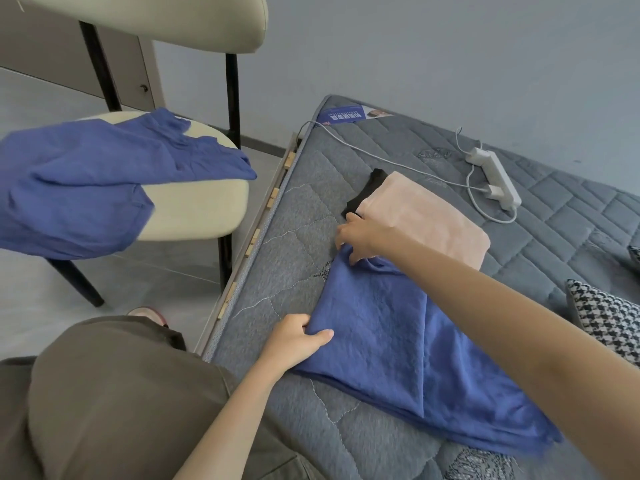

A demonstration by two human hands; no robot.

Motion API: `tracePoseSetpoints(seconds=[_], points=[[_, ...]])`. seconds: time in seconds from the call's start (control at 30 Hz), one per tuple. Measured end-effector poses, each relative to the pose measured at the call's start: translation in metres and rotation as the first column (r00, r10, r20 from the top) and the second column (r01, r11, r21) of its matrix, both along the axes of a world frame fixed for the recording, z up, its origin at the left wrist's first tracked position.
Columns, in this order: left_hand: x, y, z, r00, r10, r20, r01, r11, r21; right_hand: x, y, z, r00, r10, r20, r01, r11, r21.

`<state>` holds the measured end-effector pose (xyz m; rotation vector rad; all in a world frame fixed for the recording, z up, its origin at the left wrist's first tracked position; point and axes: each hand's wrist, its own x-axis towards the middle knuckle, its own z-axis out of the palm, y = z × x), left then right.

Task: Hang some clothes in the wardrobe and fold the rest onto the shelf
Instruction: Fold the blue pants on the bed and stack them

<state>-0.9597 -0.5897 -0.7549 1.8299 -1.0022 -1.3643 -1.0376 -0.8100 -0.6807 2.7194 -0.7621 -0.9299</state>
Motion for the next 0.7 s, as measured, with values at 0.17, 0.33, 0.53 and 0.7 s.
tracePoseSetpoints(seconds=[0.17,0.33,0.53,0.7], points=[[0.012,0.003,0.008,0.994,-0.012,-0.11,0.01,1.0,-0.019,-0.004,-0.011,0.009,0.959,-0.21,0.189,0.171,0.963,0.207],[0.044,0.004,0.025,0.991,0.1,-0.09,-0.105,0.993,-0.048,0.008,-0.01,0.016,0.938,-0.145,0.314,0.101,0.983,0.153],[0.099,0.014,0.042,0.961,0.25,0.116,-0.235,0.963,-0.134,0.049,-0.002,0.014,0.891,-0.085,0.446,0.098,0.995,-0.005],[0.126,0.019,0.067,0.922,0.334,0.196,-0.269,0.916,-0.296,0.07,0.006,0.023,0.688,-0.177,0.704,0.138,0.984,0.113]])
